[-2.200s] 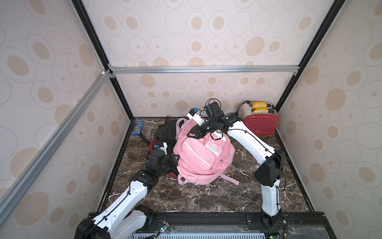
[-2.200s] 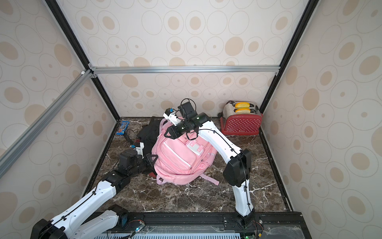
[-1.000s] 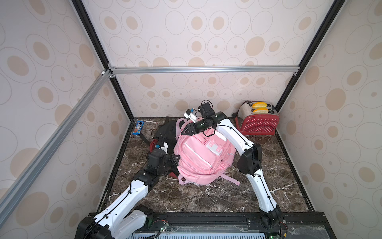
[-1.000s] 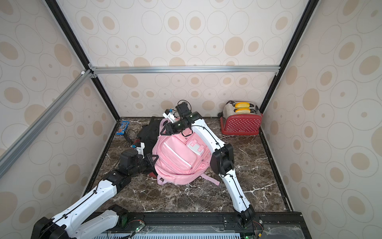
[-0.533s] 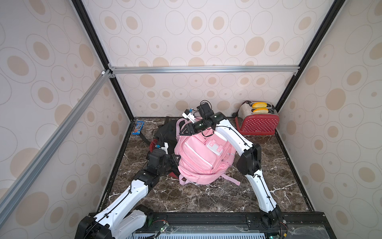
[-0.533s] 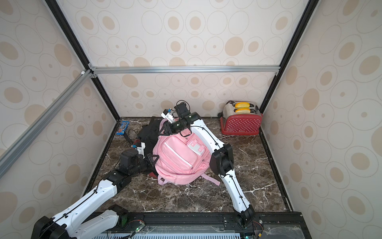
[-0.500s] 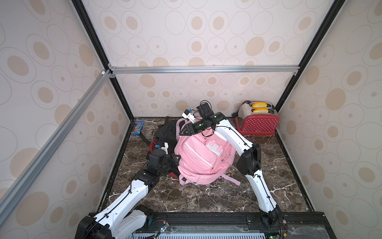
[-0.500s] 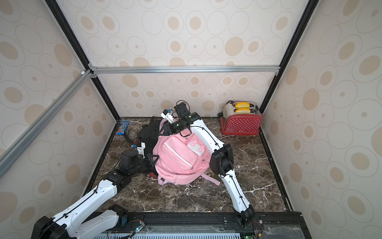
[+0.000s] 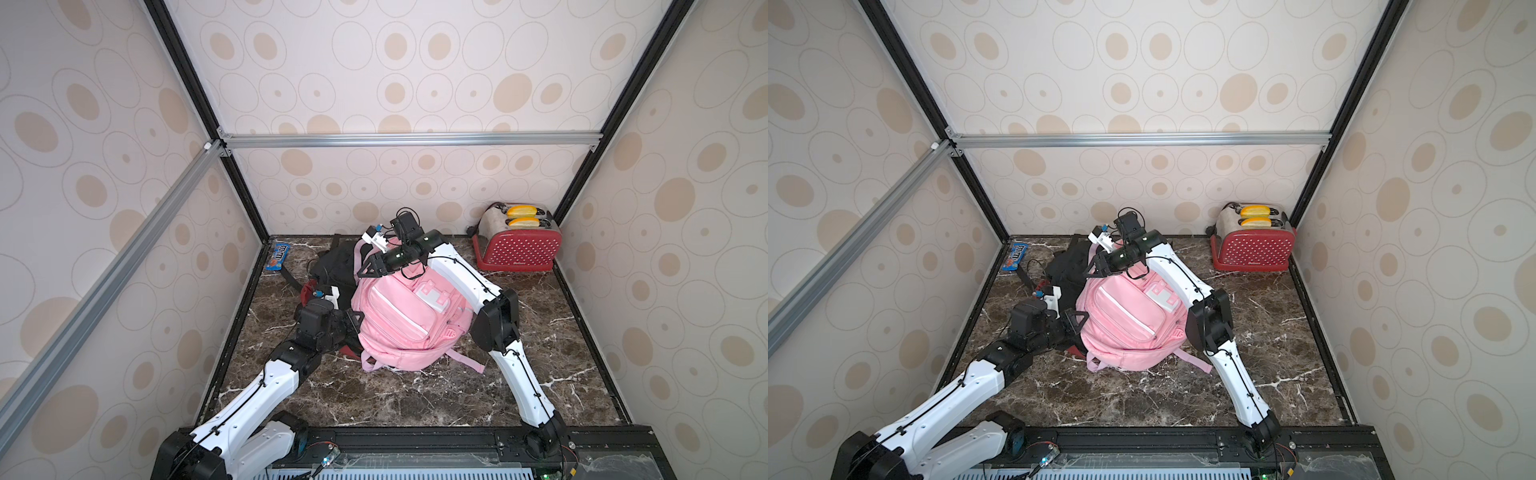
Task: Zip up the backpack
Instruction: Zip the zipper on the backpack.
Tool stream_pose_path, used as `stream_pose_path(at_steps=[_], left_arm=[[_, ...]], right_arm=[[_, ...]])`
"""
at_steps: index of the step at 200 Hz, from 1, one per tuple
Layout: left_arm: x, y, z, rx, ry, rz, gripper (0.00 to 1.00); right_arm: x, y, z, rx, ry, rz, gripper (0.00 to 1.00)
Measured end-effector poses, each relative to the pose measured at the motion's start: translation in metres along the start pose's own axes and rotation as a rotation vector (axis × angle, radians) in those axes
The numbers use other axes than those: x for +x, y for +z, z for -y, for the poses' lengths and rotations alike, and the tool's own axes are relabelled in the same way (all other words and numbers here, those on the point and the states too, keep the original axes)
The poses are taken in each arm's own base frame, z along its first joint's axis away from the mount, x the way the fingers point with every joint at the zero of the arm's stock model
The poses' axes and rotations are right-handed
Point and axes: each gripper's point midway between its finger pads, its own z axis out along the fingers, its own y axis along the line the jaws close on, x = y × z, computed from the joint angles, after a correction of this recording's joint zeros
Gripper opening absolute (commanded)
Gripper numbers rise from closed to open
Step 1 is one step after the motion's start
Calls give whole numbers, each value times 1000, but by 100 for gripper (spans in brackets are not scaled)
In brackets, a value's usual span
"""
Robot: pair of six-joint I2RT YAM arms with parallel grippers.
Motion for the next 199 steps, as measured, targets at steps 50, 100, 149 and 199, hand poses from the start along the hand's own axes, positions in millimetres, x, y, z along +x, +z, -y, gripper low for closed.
stream_pose_path(at_steps=[50,100,149,199], left_arm=[[0,0,0,0,0,-1,0],[0,0,0,1,0,-1,0],[0,0,0,2,0,-1,0],[0,0,2,10,1,-1,0]], right_arm=[[0,0,0,1,0,1,43],[-3,0,0,-1,7,12,44],[-9,0,-1,-4,14,33,42],[-14,2,-1,-11,23,51,11]])
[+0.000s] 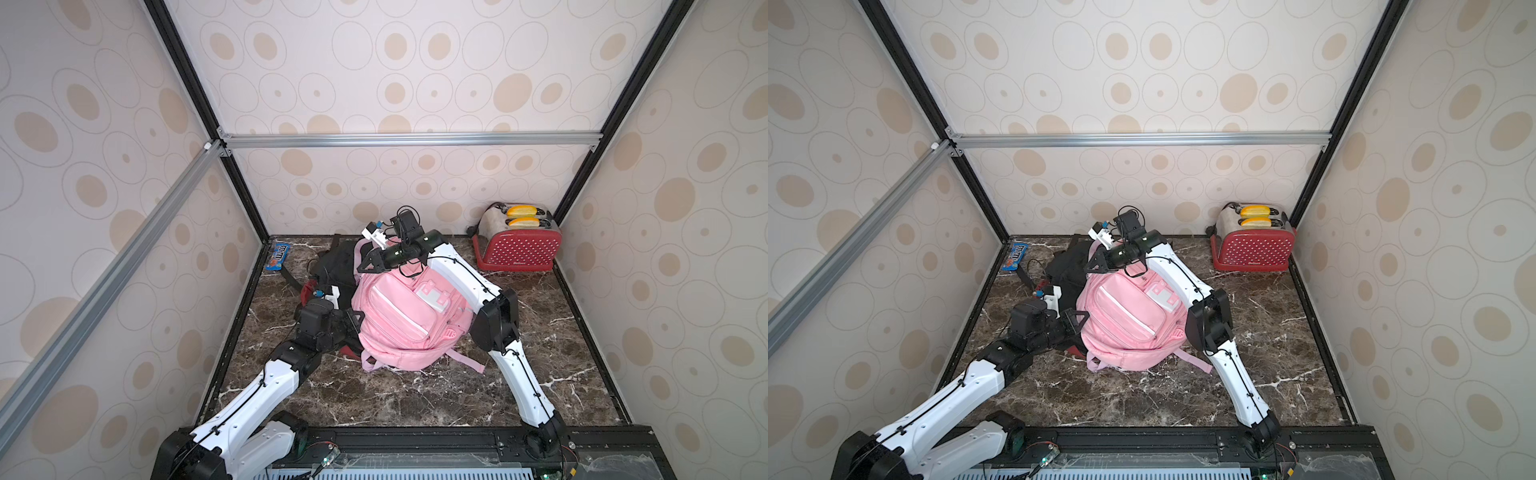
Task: Zip up the backpack
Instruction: Zip the zipper on the backpack.
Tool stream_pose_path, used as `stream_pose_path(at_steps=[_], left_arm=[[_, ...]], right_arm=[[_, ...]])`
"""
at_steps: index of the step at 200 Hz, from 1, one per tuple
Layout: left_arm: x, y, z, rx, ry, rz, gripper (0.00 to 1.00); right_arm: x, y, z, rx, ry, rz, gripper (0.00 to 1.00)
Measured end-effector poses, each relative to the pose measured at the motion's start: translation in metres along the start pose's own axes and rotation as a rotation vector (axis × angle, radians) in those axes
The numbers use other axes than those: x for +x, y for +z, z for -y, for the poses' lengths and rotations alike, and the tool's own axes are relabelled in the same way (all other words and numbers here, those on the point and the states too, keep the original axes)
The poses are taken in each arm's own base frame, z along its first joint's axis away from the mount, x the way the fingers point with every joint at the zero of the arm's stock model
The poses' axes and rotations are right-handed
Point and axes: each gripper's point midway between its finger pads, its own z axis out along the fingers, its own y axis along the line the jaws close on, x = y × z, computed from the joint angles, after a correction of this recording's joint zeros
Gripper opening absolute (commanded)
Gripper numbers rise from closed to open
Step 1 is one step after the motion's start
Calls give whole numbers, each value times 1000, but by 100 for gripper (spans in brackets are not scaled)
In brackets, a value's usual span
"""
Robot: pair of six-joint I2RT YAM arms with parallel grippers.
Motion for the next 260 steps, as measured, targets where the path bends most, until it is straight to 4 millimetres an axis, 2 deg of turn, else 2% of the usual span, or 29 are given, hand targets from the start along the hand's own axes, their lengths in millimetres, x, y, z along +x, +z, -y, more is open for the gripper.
stream_pose_path(at_steps=[44,101,139,212,260], left_arm=[[1,0,-1,-5,-1,-5,0],[3,1,-4,-15,-4,-14,0],[4,1,-3,-11,-4,-18,0],[4,1,-3,-9,-3,-17,0],[-2,-1,4,18,5,10,0]], right_arm=[[5,6,5,-19,23,-10,0],[11,11,9,-24,17,-8,0],[13,7,7,-10,-20,29,0],[5,1,4,21,-78,75,0],[-10,-10,-5,70,-145,82,0]])
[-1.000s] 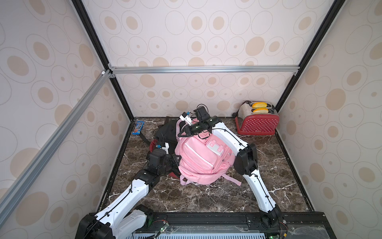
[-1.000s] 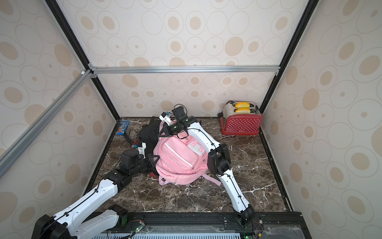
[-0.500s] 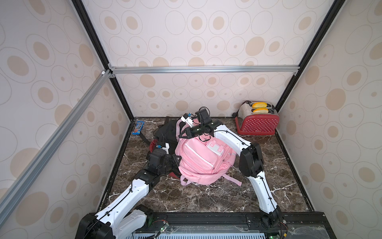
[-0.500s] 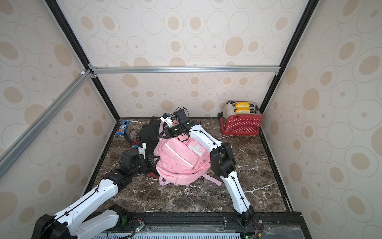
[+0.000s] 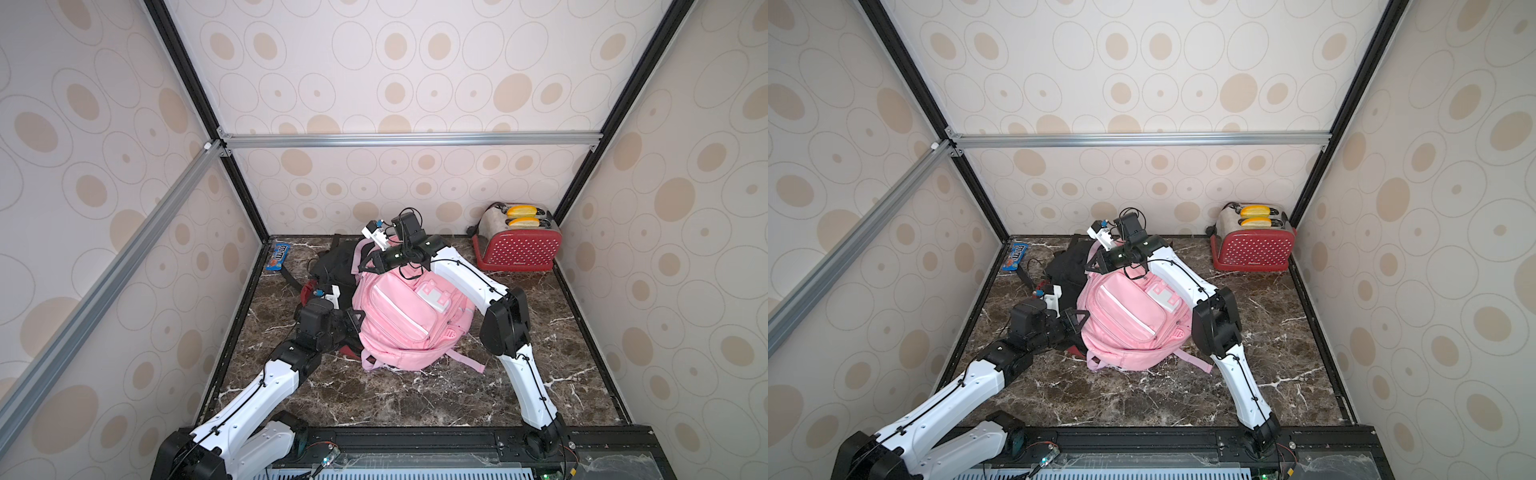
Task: Zip up the backpack
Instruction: Zip the zipper on the backpack.
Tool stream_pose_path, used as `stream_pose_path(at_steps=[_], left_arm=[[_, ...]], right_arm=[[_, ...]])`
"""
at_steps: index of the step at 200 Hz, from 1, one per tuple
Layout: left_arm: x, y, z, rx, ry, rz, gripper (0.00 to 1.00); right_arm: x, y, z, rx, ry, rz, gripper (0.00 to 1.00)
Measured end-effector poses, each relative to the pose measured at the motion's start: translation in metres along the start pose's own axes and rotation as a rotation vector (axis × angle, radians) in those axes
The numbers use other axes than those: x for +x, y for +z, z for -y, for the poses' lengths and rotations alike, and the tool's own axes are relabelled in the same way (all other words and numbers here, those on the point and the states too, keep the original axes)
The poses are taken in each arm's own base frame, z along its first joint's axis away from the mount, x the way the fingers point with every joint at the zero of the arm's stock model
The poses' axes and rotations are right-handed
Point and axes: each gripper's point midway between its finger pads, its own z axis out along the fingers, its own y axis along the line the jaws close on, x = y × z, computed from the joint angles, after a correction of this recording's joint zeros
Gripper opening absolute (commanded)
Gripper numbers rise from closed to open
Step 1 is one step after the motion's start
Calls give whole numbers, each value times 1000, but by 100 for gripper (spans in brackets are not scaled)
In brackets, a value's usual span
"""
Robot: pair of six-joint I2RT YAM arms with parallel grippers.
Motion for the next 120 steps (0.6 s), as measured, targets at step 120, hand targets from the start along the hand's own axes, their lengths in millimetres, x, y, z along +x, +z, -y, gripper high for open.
stream_pose_path(at_steps=[120], left_arm=[[-1,0,1,3,0,3,0]], right_arm=[[-4,1,18,-16,14,22,0]])
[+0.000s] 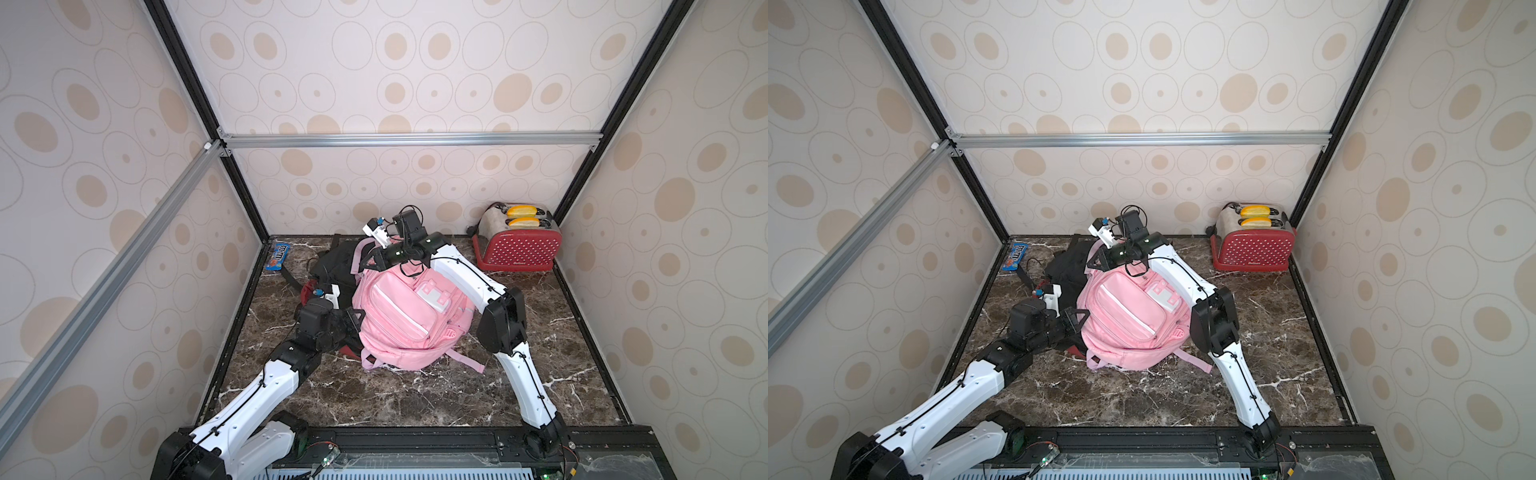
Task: Zip up the backpack
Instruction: Zip the zipper on the backpack.
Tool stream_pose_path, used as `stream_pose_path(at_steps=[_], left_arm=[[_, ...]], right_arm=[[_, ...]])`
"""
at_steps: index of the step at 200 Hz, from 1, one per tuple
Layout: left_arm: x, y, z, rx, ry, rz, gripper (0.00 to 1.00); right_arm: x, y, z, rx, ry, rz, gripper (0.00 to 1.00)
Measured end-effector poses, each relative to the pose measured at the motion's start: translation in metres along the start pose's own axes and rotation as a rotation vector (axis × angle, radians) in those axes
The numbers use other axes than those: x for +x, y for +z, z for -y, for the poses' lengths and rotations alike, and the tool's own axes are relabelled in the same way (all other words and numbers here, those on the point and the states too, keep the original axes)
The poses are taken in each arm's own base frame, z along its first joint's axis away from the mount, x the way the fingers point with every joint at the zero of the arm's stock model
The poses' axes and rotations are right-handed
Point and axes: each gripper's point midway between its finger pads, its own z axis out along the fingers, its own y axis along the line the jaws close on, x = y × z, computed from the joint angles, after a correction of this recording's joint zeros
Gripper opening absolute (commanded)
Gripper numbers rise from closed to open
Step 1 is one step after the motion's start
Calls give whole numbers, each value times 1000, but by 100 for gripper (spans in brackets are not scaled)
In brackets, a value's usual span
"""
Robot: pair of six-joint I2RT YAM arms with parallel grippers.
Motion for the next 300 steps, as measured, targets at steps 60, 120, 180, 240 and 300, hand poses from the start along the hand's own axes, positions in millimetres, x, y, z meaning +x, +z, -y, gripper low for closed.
stream_pose_path(at_steps=[60,120,180,240,300], left_arm=[[-7,0,7,28,9,28,0],[-13,-1,13,48,15,51,0],[-13,0,13,50,15,50,0],[-6,2,9,38,9,20,0],[1,2,6,29,3,-14,0]], right_arm=[[-24,-14,-12,-167,66,76,0],[-34,-18,-14,-162,45,80,0],[-30,-18,-7,-104,31,63,0],[-15,-12,-10,-123,50,39,0],[-5,-17,-24,-55,-11,35,0]])
